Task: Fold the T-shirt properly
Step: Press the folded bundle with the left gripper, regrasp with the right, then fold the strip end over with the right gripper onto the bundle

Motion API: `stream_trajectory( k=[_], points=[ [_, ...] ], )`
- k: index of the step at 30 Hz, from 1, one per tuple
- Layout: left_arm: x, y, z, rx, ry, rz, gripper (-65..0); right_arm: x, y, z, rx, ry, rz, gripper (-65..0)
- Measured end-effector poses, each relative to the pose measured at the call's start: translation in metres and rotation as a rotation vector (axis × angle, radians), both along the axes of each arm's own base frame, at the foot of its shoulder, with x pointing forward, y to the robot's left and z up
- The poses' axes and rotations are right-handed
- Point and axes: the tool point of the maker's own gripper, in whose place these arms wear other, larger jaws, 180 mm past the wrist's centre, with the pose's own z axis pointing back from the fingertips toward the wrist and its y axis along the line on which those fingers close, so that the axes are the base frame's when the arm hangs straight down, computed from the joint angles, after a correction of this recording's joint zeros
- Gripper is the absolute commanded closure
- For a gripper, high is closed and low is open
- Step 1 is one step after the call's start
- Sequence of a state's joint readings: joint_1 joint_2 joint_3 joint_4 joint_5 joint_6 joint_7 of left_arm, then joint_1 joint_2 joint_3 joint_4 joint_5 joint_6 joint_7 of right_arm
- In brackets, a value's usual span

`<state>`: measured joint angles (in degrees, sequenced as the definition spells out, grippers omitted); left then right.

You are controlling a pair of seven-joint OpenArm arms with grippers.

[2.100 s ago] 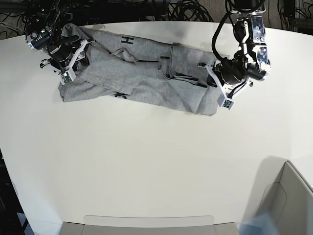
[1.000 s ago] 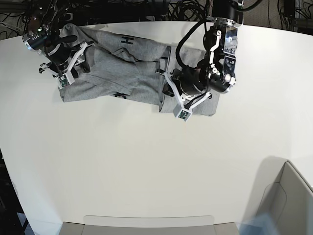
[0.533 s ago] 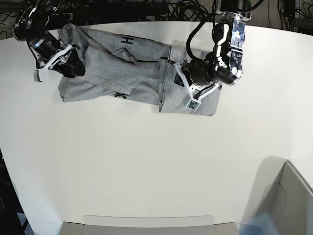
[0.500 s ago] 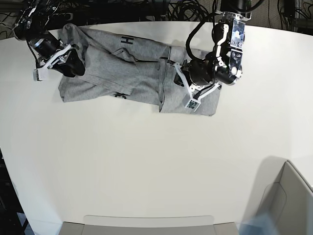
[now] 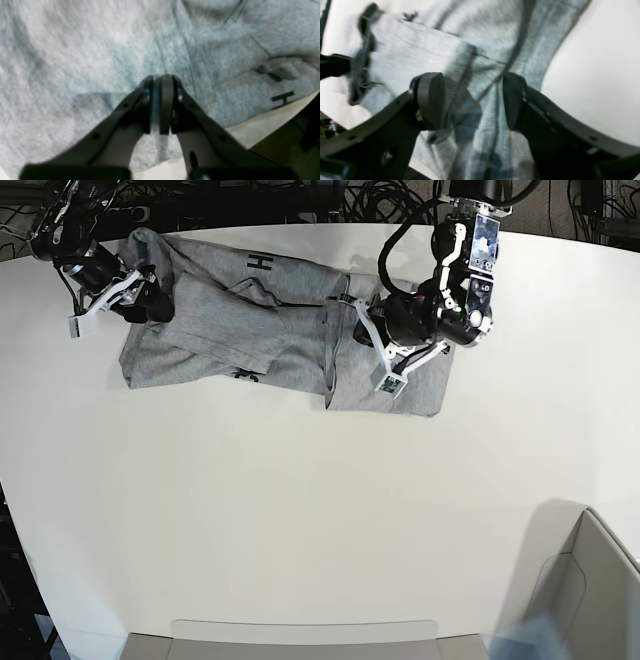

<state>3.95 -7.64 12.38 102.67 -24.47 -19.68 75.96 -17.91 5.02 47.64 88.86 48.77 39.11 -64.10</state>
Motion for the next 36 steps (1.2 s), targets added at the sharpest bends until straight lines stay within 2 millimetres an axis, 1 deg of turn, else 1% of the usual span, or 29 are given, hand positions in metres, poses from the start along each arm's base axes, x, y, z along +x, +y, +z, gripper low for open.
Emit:
stream_trajectory(
  k=[2, 5, 7, 9, 12, 14, 18, 23, 26, 30, 33, 35, 36],
  points=[
    [0.002, 0.000, 0.001, -0.002, -0.006, 0.001, -5.1, -0.001, -0.005, 0.000, -0.007, 0.000, -0.021, -36.9],
    [0.002, 0.000, 0.001, -0.003, -0.005, 0.000, -5.1, -0.005, -0.025, 0.001, -0.020, -0.009, -0.115, -36.9],
    [0.002, 0.000, 0.001, -0.001, -0.006, 0.001, -5.1, -0.010, -0.033, -0.001, -0.036, 0.006, -0.152, -36.9],
    [0.002, 0.000, 0.001, -0.002, -0.006, 0.001, -5.1, -0.010, -0.035, -0.003, -0.052, 0.017, -0.150, -36.9],
    [0.001, 0.000, 0.001, -0.001, -0.005, 0.001, -5.1, -0.002, -0.037, -0.004, -0.085, 0.020, -0.142, -36.9],
    [0.001, 0.000, 0.001, -0.001, -0.005, 0.001, -5.1, 0.002, -0.032, -0.006, -0.072, 0.019, -0.132, -36.9],
    [0.001, 0.000, 0.001, -0.001, -0.004, 0.001, -5.1, 0.010, -0.012, -0.009, -0.021, 0.004, -0.087, -36.9],
    [-0.001, 0.000, 0.000, -0.002, -0.002, 0.002, -5.1, 0.014, 0.004, -0.010, 0.005, 0.000, -0.051, -36.0],
    [-0.007, 0.000, -0.004, -0.003, 0.015, 0.002, -5.1, 0.020, 0.014, -0.013, 0.055, -0.011, -0.057, -33.9],
    [-0.005, 0.000, -0.003, -0.003, 0.009, 0.002, -5.1, 0.030, 0.031, -0.019, 0.110, -0.015, -0.030, -31.5],
    [-0.005, 0.000, -0.003, -0.004, 0.008, 0.003, -5.1, 0.033, 0.042, -0.019, 0.121, -0.015, 0.001, -30.3],
    [-0.004, 0.000, -0.003, -0.004, 0.007, 0.004, -5.1, 0.034, 0.049, -0.019, 0.121, -0.014, 0.026, -27.2],
    [-0.004, 0.000, -0.003, -0.004, 0.007, 0.004, -5.1, 0.033, 0.051, -0.020, 0.120, -0.010, 0.035, -23.6]
  ],
)
